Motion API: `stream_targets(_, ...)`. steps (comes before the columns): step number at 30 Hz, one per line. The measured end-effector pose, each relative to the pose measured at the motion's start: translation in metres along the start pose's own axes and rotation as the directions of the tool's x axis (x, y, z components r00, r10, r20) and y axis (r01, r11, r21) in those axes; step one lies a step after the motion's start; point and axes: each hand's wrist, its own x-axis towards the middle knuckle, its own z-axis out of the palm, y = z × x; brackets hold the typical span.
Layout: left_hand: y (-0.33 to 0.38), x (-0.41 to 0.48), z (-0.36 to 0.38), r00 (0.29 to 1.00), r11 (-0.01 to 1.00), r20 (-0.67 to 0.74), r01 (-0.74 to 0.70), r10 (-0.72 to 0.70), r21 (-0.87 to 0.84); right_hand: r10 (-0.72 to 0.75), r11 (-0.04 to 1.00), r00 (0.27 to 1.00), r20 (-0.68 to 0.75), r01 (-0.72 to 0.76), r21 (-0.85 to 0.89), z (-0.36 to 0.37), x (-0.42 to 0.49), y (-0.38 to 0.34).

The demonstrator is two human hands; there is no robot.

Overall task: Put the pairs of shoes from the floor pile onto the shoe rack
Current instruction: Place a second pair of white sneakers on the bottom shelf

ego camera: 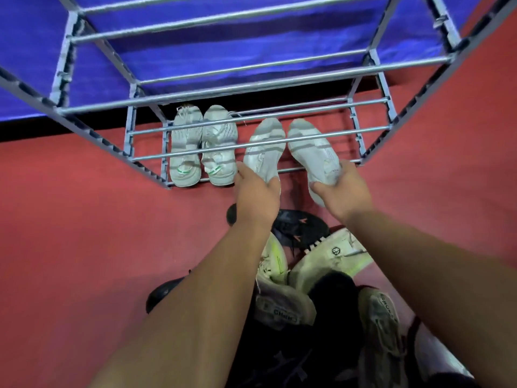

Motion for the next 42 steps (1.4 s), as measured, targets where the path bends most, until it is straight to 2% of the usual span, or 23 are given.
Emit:
stream_targets(3, 0.005, 0.031, 0.017, 0.999, 1.0, -0.037, 0.006, -0.005, 0.027, -0.018, 1.0, 1.0, -0.01, 0.018, 0.014, 0.013, 0.036, 0.002)
stream_targets(6, 0.001, 0.057, 0.028, 0.99, 0.995, -0.125, -0.06, 0.07, 0.08, -0.007, 1.0, 1.0, -0.01, 0.007, -0.016, 0.027, 0.068, 0.001)
stream_targets(8, -0.001, 0.068, 0.031, 0.985, 0.994, -0.137, -0.094, 0.1, 0.05, -0.006, 0.999, 1.0, -0.027, 0.005, -0.032, 0.037, 0.085, -0.004)
stream_targets(10, 0.0, 0.082, 0.035, 0.992, 0.992, -0.091, -0.083, 0.091, 0.094, -0.018, 0.998, 0.998, -0.06, 0.015, -0.056, 0.045, 0.094, -0.011)
stream_targets(12, -0.001, 0.097, 0.042, 0.997, 0.982, -0.051, -0.053, 0.063, 0.179, -0.032, 0.995, 0.999, -0.027, 0.029, -0.094, 0.051, 0.1, -0.016)
stream_targets(15, -0.008, 0.107, 0.051, 0.999, 0.981, 0.022, -0.045, 0.042, 0.19, -0.062, 0.983, 0.997, 0.056, 0.07, -0.167, 0.057, 0.103, -0.018)
stream_targets(17, -0.015, 0.11, 0.051, 0.996, 0.96, 0.061, -0.08, 0.066, 0.268, -0.077, 0.96, 0.994, 0.078, 0.095, -0.261, 0.062, 0.113, -0.003)
stream_targets(19, -0.022, 0.112, 0.052, 0.994, 0.959, 0.077, -0.101, 0.083, 0.265, -0.107, 0.95, 0.993, 0.057, 0.119, -0.29, 0.072, 0.136, 0.028)
stream_targets(21, -0.026, 0.114, 0.051, 0.991, 0.964, 0.079, -0.124, 0.109, 0.236, -0.133, 0.946, 0.99, 0.041, 0.139, -0.292, 0.068, 0.13, 0.025)
stream_targets(25, -0.022, 0.107, 0.056, 0.988, 0.974, 0.041, -0.156, 0.151, 0.164, -0.11, 0.946, 0.989, 0.097, 0.134, -0.297, 0.057, 0.108, 0.0)
stream_targets(30, -0.021, 0.099, 0.051, 0.985, 0.968, 0.087, -0.166, 0.152, 0.19, -0.136, 0.944, 0.987, 0.085, 0.155, -0.291, 0.055, 0.095, -0.002)
stream_targets(36, -0.033, 0.064, 0.027, 0.976, 0.958, 0.023, -0.218, 0.217, 0.186, -0.104, 0.958, 0.991, 0.083, 0.122, -0.26, 0.043, 0.057, 0.0)
stream_targets(38, -0.039, 0.044, 0.014, 0.976, 0.954, 0.064, -0.218, 0.21, 0.205, -0.092, 0.956, 0.992, 0.088, 0.113, -0.272, 0.038, 0.038, 0.005)
stream_targets(42, -0.065, 0.0, -0.014, 0.975, 0.952, 0.184, -0.171, 0.126, 0.254, -0.02, 0.887, 0.98, 0.197, 0.108, -0.449, 0.024, -0.004, 0.015)
